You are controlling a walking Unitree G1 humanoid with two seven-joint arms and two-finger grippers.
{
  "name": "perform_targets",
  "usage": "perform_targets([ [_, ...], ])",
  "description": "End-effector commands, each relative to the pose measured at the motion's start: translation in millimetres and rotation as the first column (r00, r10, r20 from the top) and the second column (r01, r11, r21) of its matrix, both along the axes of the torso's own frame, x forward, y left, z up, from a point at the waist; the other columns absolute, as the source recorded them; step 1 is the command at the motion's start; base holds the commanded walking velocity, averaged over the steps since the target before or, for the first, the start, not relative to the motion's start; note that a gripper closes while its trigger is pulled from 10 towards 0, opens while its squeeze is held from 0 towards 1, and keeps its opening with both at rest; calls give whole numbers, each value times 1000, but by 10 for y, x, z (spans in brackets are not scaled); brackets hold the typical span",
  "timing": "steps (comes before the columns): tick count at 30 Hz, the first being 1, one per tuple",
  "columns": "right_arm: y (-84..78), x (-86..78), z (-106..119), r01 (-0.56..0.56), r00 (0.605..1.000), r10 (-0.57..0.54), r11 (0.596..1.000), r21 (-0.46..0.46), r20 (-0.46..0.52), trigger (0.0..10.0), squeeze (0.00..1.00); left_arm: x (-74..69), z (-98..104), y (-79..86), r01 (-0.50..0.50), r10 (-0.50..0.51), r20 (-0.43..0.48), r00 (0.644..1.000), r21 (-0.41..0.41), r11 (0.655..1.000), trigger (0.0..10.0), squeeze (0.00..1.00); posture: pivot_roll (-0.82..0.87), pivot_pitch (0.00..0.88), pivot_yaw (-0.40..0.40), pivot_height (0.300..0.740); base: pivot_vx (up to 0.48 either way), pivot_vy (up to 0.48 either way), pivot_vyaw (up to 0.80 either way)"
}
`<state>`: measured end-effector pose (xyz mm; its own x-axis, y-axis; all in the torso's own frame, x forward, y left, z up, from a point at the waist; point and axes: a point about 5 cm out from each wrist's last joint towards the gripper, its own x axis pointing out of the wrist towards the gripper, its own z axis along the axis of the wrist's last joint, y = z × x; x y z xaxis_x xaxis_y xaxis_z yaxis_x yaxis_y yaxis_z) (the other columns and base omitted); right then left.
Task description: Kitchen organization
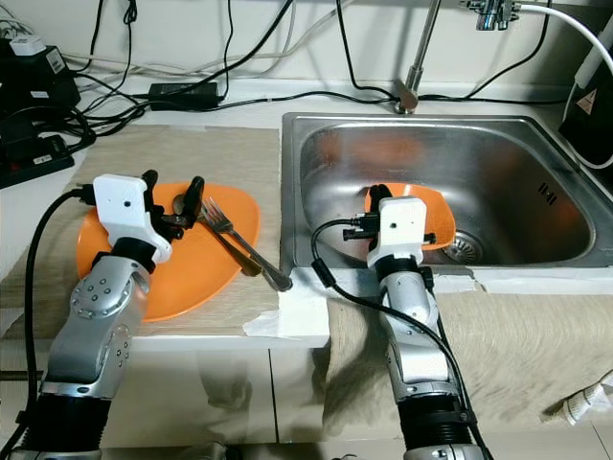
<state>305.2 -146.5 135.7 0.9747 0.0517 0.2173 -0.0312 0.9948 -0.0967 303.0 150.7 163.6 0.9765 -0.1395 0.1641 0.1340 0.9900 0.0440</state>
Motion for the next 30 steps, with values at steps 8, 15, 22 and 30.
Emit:
perform_targets([
  [8,-108,-30,31,26,1000,-26,1000,-16,4,10000,0,41,-76,-95,37,-38,-26,999,-25,999,10000,0,8,0,6,740,0,0,0],
  [15,-171,-93,-40,46,998,-45,999,16,-36,10000,0,49,-247,-89,46,-59,-128,990,-99,994,10000,0,-8,0,19,740,0,0,0],
  [22,-265,-365,-142,-4,997,6,1000,30,-83,10000,0,-240,-392,127,61,-79,-192,978,-95,994,10000,0,-9,0,16,740,0,0,0],
  [30,-231,-312,-146,-4,996,5,1000,3,-86,10000,0,-81,-180,18,92,-96,-86,992,-44,995,10000,0,-3,0,17,740,0,0,0],
])
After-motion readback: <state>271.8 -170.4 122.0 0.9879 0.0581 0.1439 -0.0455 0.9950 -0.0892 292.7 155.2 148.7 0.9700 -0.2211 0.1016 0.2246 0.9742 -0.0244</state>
